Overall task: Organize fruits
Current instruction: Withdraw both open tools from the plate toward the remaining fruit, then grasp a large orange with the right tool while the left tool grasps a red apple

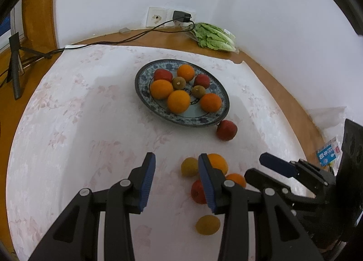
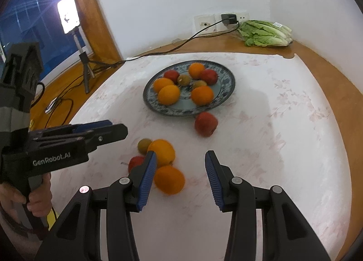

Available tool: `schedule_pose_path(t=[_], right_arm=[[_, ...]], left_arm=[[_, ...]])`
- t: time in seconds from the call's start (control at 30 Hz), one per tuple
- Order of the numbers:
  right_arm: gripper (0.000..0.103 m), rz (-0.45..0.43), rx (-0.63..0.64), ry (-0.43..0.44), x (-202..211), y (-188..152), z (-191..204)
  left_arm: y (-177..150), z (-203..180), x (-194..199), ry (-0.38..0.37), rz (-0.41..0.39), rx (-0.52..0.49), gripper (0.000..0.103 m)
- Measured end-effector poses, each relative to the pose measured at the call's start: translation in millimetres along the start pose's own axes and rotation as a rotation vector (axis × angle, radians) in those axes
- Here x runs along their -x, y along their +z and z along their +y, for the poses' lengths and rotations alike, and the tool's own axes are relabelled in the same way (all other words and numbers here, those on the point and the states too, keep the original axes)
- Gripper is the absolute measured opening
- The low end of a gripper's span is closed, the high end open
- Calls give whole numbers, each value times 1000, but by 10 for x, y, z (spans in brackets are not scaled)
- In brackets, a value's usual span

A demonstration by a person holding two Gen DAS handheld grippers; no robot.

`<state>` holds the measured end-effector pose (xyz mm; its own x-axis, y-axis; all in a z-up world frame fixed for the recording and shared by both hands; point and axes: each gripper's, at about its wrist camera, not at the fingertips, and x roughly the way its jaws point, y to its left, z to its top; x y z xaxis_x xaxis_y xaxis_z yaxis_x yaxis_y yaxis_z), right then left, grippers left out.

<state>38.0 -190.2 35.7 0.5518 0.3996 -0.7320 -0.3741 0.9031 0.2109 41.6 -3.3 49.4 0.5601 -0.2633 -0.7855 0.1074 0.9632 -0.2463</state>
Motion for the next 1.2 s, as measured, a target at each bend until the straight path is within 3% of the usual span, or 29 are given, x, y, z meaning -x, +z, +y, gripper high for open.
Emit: schedule_pose_path(t=[0.67,0.77,1.2], right_arm=[[45,78,-27,24,-261,-222,32],[37,67,-23,39,-239,-235,24],[36,15,-53,6,-16,-199,-140]], left_arm=[[-158,-14,-19,-5,38,-7,41],[-176,-36,-33,-11,46,-4,41],[-301,-216,-101,-35,89,-43,43]])
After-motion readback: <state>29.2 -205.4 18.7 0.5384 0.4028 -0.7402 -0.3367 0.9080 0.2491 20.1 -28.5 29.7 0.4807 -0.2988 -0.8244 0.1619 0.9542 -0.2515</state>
